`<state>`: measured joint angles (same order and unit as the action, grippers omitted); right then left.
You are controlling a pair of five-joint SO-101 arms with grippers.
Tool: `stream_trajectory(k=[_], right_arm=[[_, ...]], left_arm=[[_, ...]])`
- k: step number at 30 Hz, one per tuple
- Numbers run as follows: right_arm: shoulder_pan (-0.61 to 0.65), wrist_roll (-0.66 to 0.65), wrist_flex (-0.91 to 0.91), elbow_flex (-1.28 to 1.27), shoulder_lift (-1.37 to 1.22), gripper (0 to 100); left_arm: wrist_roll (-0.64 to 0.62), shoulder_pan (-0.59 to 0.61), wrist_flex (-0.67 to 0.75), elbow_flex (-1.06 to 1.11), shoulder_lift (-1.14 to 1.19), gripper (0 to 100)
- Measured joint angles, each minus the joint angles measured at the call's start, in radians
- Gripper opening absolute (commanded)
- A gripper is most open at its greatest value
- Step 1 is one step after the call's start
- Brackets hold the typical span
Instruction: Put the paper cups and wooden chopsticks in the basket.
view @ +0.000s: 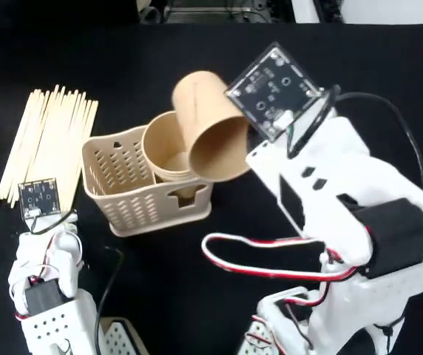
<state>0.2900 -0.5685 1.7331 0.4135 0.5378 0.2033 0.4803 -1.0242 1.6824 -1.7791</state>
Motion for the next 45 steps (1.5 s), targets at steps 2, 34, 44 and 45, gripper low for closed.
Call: stream_trajectory(k=[2,34,44,45], right_arm=[[0.008,0.000,0.000,-0.018,0.000,1.1],[0.106,0.051,0.000,-0.144,0.000,1.4],[0.123,0.081,0.000,-0.153,0.000,21.1],[0.138,0.081,0.000,-0.153,0.000,21.1]], left_arm=[[0.000,0.000,0.000,0.000,0.000,3],[0.000,0.000,0.000,0.000,0.000,3],[0.000,0.000,0.000,0.000,0.000,3],[0.000,0.000,0.000,0.000,0.000,3]])
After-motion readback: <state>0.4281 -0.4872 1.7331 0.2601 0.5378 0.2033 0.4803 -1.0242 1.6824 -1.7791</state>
